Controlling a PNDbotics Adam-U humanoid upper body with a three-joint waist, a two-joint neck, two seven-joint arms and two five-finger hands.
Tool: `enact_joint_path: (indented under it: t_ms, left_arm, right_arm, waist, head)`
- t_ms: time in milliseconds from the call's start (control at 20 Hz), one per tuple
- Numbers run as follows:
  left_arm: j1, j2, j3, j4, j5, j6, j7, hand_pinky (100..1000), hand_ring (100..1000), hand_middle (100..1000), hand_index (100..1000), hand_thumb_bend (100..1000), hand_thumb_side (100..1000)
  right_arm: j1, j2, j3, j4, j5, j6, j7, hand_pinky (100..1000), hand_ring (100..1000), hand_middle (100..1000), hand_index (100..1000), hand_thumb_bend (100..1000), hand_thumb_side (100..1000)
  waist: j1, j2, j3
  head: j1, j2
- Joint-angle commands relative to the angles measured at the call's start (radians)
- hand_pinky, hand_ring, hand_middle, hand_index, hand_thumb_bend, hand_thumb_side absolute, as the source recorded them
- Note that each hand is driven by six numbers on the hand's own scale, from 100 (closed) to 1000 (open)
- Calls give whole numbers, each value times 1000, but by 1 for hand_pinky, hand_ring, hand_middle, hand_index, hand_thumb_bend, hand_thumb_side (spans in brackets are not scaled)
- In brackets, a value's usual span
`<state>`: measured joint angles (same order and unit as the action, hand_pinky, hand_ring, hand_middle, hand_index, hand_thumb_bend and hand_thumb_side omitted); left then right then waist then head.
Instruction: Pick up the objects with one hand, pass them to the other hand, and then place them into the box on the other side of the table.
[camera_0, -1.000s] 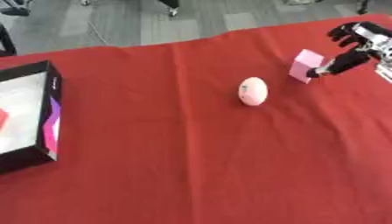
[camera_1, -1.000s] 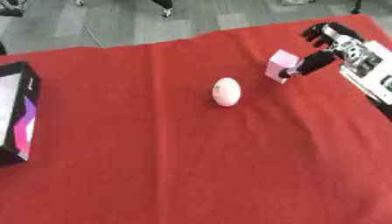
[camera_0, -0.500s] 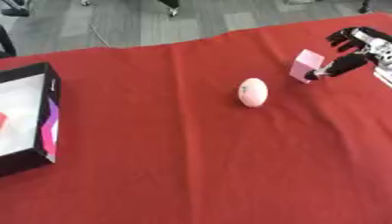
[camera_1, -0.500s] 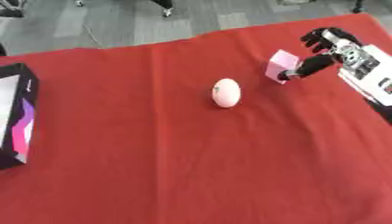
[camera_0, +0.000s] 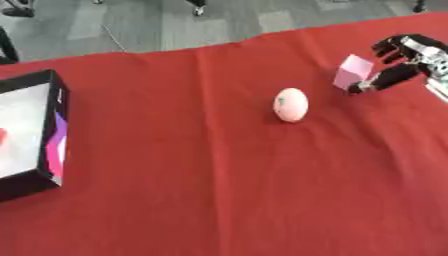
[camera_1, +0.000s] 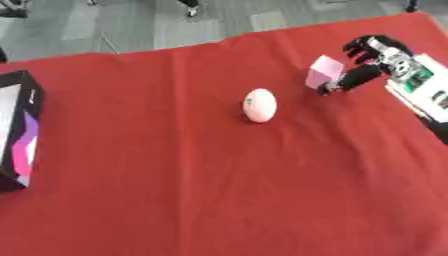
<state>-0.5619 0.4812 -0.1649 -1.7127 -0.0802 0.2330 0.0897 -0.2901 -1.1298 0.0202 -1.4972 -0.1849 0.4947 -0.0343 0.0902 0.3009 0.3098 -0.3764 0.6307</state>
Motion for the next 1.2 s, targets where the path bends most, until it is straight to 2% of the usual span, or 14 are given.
enact_joint_path:
  t_ms: [50, 600, 900, 1200]
  left_arm:
    - [-11, 13, 3, -15, -3, 0, -3, 802, 778, 706, 765, 100, 665]
    - [-9, 10, 2, -19, -4, 3, -2, 802, 779, 705, 762, 100, 674]
    - [-10, 10, 0, -19, -7, 2, -7, 807, 781, 707, 763, 100, 680]
    - [-9, 10, -2, -19, -11, 2, -8, 808, 781, 707, 762, 100, 683]
  right_arm:
    - [-9, -27, -13, 2, -21, 3, -5, 784, 831, 777, 827, 695, 100]
    - [-4, -20, -12, 11, -48, 4, -13, 782, 821, 758, 809, 646, 100]
    - [12, -22, -17, -2, -77, -1, -36, 778, 811, 735, 789, 519, 141]
    - [18, -20, -16, -8, -90, -5, -49, 771, 792, 658, 738, 470, 101]
  waist:
    - [9, -1, 4]
    - [10, 9, 14]
    - [8, 10, 15]
    - [7, 11, 15]
  head:
    - [0, -11]
    - [4, -12]
    - [8, -13]
    - [10, -10]
